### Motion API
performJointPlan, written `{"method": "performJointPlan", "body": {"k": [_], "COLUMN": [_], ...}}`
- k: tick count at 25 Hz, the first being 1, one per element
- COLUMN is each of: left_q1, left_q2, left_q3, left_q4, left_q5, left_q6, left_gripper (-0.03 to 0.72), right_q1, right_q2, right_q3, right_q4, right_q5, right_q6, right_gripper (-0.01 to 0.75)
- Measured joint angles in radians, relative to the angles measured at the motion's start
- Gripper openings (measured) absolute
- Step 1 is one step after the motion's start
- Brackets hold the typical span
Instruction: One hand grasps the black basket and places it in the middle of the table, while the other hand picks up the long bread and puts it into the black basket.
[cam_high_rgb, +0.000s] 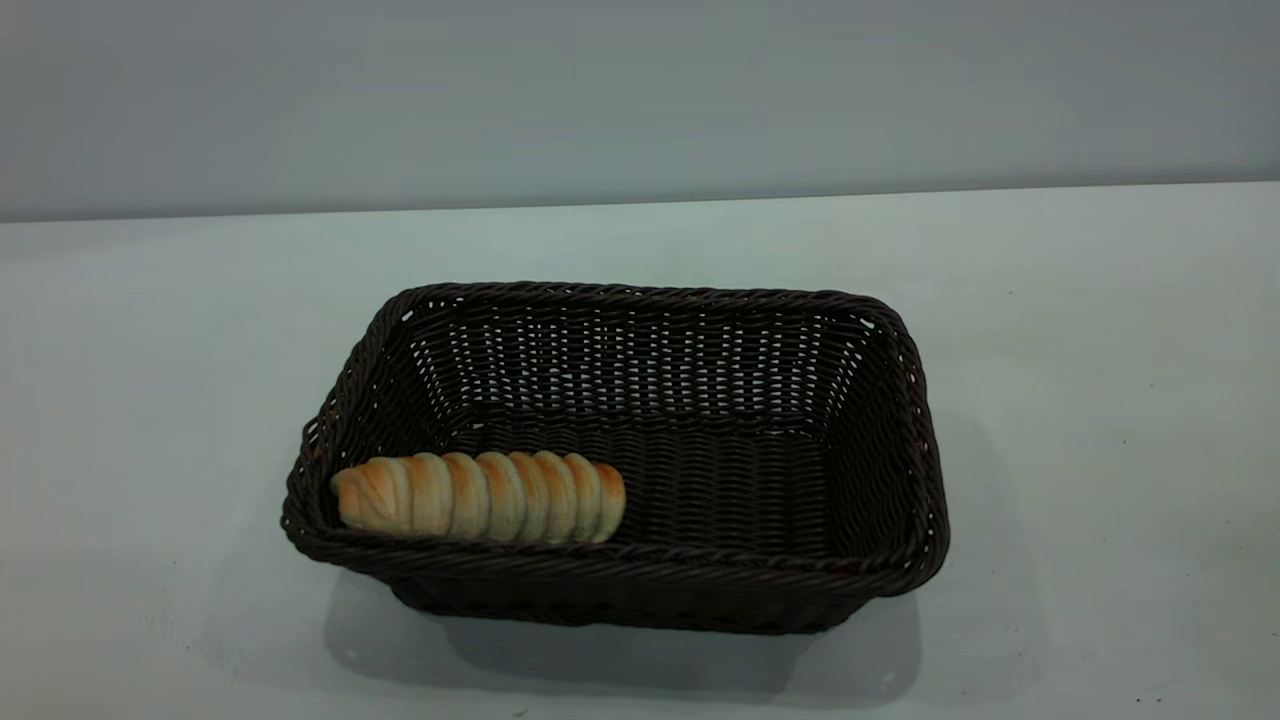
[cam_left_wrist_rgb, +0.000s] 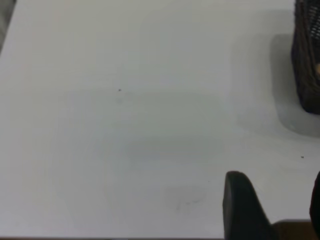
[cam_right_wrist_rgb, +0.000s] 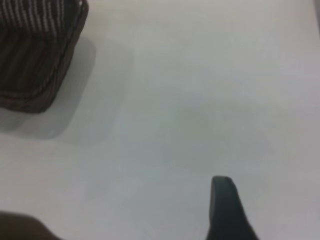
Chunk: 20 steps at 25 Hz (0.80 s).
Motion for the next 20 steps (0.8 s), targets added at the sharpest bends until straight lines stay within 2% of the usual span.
{"method": "performJointPlan", "body": {"k": [20], "left_q1": [0.014], "left_q2": [0.000], "left_q3": [0.000], "left_q4": [0.001], "left_q5": [0.000], "left_q6": [0.000], "left_gripper": [0.366], "right_q1": [-0.010], "right_q2": [-0.035], "right_q3": [0.000], "right_q4": [0.000], "right_q5": [0.003], "right_q6": [0.000], "right_gripper": [0.456]}}
